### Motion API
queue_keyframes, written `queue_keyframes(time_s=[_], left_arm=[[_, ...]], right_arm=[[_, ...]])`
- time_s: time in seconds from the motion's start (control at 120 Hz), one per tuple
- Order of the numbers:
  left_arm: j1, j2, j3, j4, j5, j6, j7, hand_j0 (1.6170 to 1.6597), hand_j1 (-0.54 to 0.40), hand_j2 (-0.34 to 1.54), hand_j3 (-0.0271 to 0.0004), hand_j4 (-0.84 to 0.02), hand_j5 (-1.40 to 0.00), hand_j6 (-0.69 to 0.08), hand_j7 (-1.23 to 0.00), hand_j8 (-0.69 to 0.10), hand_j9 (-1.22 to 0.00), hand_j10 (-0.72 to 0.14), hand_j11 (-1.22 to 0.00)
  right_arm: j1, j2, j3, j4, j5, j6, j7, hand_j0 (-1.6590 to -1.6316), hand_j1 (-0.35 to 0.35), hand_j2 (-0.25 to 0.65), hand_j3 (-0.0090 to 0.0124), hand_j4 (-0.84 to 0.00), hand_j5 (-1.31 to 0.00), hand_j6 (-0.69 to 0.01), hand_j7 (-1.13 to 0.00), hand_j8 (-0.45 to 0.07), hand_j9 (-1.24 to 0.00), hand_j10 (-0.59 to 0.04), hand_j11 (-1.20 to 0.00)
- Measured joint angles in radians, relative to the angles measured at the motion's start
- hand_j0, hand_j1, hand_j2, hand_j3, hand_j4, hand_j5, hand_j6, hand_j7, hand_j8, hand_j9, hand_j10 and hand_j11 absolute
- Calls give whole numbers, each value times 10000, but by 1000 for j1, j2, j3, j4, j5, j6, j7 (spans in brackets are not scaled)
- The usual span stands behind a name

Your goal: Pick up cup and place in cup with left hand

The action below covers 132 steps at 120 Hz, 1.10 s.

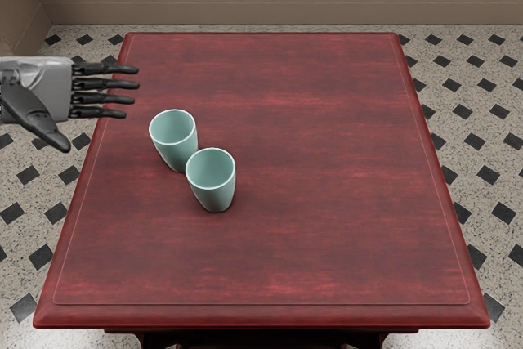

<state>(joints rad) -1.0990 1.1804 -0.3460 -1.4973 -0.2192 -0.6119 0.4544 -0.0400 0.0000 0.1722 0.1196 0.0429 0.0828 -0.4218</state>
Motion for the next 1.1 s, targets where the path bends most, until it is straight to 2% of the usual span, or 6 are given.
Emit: queue_keyframes(time_s=[0.2,0.392,0.567,0.817,0.925,1.1], left_arm=[[-14,-29,-1,-9,1,0,0,16581,3246,31,0,-184,-260,-182,-261,-186,-261,-193,-261],[-160,-219,-3,-9,113,0,1,16581,3254,36,0,-185,-255,-183,-256,-186,-256,-190,-256],[-176,-391,-3,-9,433,1,4,16581,3253,38,0,-201,-259,-202,-259,-202,-259,-201,-259],[-168,-518,8,-8,811,56,126,16581,3130,62,0,-316,-396,-320,-395,-318,-394,-313,-394],[-164,-557,11,-8,920,91,146,16581,3054,77,0,-383,-480,-388,-479,-386,-478,-380,-478],[-165,-631,43,-9,1031,153,154,16581,2900,106,0,-515,-648,-521,-647,-519,-646,-511,-646]], right_arm=[[6,0,-6,0,-5,0,-8,-16581,-3491,0,0,-3,0,-4,0,-3,0,-2,0],[8,0,-7,2,-7,2,-9,-16581,-3491,1,0,-3,0,-4,0,-3,0,-2,0],[9,0,-8,3,-7,5,-9,-16581,-3491,0,0,-3,-1,-5,0,-4,0,-2,0],[10,0,-8,0,-8,5,-9,-16581,-3491,0,0,-3,-1,-5,0,-3,0,-2,0],[11,0,-8,0,-8,5,-9,-16581,-3491,0,0,-3,-1,-4,0,-3,0,-2,0],[11,0,-7,0,-8,5,-9,-16581,-3491,1,0,-3,-1,-4,0,-3,0,-2,0]])
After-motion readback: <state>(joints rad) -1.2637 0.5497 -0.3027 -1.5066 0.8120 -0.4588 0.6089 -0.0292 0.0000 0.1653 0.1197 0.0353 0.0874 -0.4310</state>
